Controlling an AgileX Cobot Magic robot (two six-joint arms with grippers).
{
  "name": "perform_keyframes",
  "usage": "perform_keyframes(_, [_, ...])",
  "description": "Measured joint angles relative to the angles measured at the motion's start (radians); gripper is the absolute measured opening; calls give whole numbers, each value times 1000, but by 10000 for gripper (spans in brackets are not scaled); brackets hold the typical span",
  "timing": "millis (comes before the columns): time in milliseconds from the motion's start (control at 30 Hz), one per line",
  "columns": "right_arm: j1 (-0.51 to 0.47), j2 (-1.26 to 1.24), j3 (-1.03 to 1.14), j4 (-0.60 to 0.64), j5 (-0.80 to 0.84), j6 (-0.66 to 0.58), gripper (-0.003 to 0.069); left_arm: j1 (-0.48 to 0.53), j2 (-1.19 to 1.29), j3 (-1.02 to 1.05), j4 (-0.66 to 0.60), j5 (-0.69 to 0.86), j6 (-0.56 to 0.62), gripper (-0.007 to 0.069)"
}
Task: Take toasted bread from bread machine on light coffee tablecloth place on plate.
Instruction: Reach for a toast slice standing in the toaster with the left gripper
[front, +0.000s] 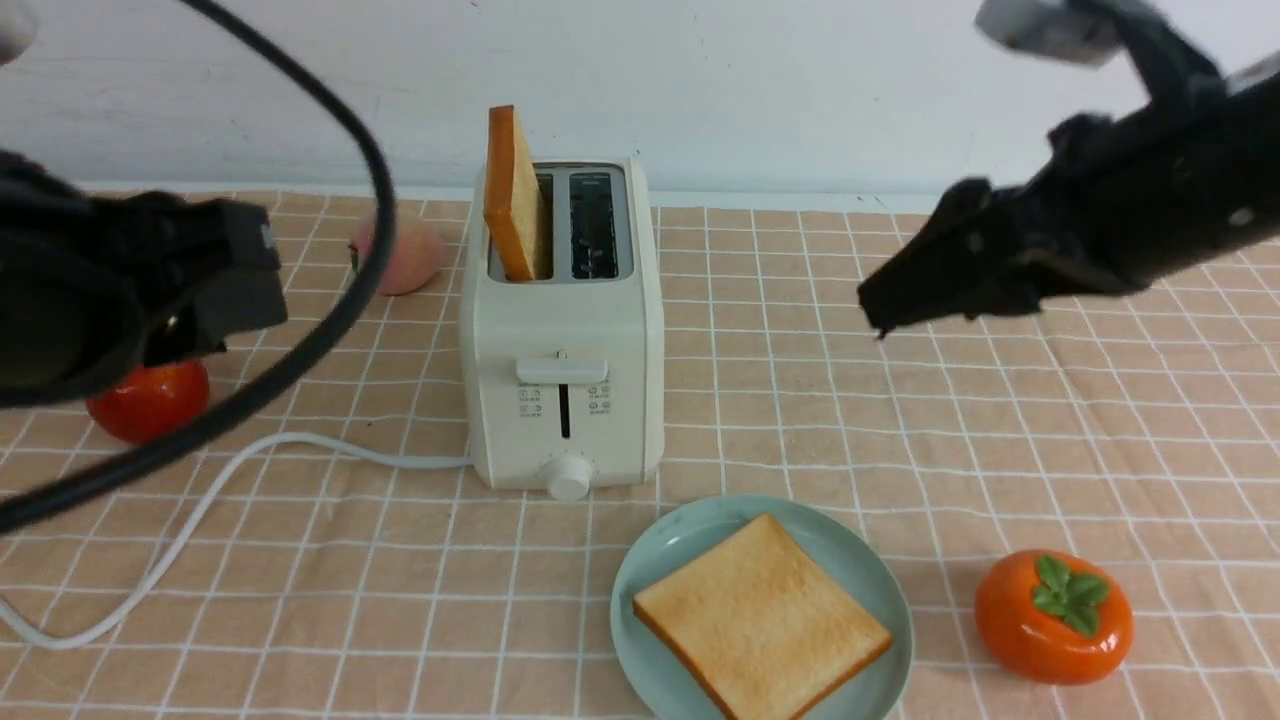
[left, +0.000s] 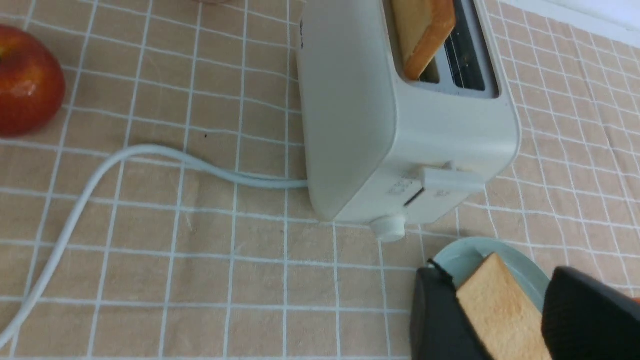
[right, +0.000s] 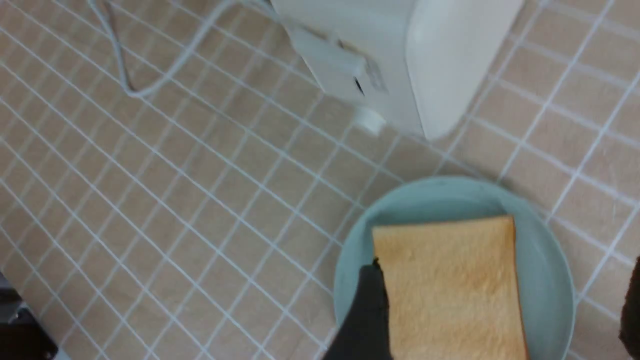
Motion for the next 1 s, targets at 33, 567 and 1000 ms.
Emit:
perform_keyframes(33, [0, -5, -7, 0, 0, 3, 605, 0, 9, -8, 4, 3, 1, 308])
perform_keyframes(567, [0, -211, -27, -73, 112, 68, 580, 0, 684, -649, 48, 157, 8, 484])
perform_keyframes(1000, [0, -239, -27, -76, 136, 68, 579, 0, 844, -714, 52, 43, 26, 254])
